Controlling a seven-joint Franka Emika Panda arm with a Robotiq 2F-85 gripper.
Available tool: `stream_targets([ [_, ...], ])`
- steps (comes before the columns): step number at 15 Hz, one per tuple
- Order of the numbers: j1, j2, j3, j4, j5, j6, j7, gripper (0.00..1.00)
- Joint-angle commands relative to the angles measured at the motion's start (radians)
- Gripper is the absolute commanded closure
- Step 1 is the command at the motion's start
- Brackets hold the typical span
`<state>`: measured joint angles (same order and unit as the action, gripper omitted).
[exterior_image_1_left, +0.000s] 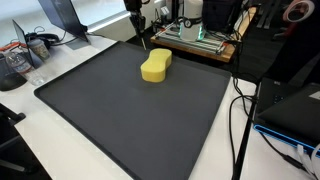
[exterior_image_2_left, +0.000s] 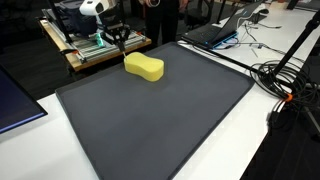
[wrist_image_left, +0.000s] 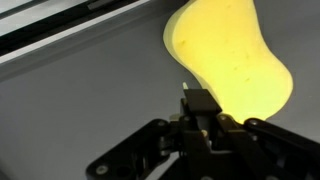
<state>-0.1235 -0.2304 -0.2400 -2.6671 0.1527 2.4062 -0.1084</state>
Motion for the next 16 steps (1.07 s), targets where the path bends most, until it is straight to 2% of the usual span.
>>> stream_targets([
  [1, 0.003, 0.036, -0.027, 0.001, 0.120, 0.021, -0.108, 0.97],
  [4, -0.014, 0.027, -0.048, -0.019, 0.178, 0.027, -0.175, 0.97],
  [12, -0.057, -0.008, -0.173, -0.119, 0.354, 0.088, -0.461, 0.97],
  [13, -0.059, 0.027, -0.195, -0.075, 0.380, 0.063, -0.501, 0.97],
  [16, -0.084, -0.012, -0.243, -0.079, 0.434, 0.040, -0.594, 0.97],
])
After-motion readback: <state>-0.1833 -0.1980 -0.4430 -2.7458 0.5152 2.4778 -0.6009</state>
